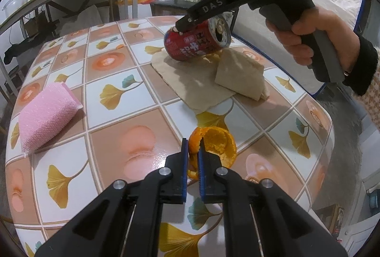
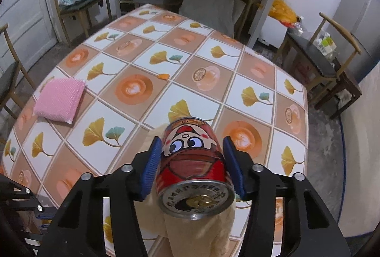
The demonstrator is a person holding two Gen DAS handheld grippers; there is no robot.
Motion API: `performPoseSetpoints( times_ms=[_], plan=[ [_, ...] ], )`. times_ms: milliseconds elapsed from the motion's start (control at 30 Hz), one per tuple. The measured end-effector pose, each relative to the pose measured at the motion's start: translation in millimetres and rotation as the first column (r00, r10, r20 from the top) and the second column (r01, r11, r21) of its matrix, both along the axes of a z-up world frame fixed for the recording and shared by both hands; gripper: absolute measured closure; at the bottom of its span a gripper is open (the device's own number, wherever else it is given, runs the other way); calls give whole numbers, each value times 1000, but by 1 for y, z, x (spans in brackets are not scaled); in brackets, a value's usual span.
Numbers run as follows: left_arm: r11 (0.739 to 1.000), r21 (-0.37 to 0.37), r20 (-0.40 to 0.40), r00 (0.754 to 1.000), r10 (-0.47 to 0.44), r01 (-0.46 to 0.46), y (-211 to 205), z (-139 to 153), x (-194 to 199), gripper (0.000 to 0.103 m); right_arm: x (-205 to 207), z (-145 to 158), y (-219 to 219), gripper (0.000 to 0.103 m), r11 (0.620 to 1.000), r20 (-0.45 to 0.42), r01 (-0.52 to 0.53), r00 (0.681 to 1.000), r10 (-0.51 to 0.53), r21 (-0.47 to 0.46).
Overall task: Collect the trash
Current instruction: 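Grasp the red cartoon can with the right gripper and lift it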
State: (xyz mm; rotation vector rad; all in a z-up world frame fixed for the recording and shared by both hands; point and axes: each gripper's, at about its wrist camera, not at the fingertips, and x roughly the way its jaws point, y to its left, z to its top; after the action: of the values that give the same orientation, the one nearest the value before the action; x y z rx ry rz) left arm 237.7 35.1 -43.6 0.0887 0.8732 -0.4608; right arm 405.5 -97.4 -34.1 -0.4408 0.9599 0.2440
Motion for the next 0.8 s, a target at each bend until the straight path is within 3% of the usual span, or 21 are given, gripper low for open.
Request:
performPoseSetpoints(
  times_ms=[100, 133, 167, 233, 400, 467, 633, 733, 800],
  plan=[
    [1000, 0, 4, 1000, 3, -3, 1, 2, -1, 96, -2, 1, 0, 64, 1000, 2, 0, 1000, 0, -1],
    [1000, 0, 4, 1000, 3, -3, 1, 2, -1, 96, -2, 2, 0, 68, 1000, -6, -3, 1000, 3, 1],
    [1000, 2, 3, 1000, 3, -3, 1, 2, -1, 96, -1, 2, -1, 80, 1000, -19, -4, 1000, 4, 4],
    [1000, 2, 2, 1000, 3, -3, 2, 2, -1, 96, 3, 0, -4, 81, 1000, -74, 5, 997, -3, 22],
    [1000, 3, -2, 1000, 5, -5, 5, 1, 0, 96, 7, -7, -7, 41, 1000, -126, 10, 992, -9, 4],
    [1000, 0, -6, 1000, 8, -8, 7, 0, 0, 97, 10, -9, -9, 35, 1000, -157, 26, 987, -23, 17],
    [1000, -6, -13, 1000, 12, -12, 9, -2, 1, 97, 19, -10, -32, 28, 978, -233, 191, 958, -168, 81],
    [1000, -10, -18, 1000, 12, -13, 10, -3, 1, 97, 19, -9, -52, 28, 924, -346, 313, 911, -226, 220],
    [1000, -11, -20, 1000, 13, -13, 10, -3, 2, 97, 16, -6, -55, 28, 906, -367, 336, 902, -229, 259]
  ],
)
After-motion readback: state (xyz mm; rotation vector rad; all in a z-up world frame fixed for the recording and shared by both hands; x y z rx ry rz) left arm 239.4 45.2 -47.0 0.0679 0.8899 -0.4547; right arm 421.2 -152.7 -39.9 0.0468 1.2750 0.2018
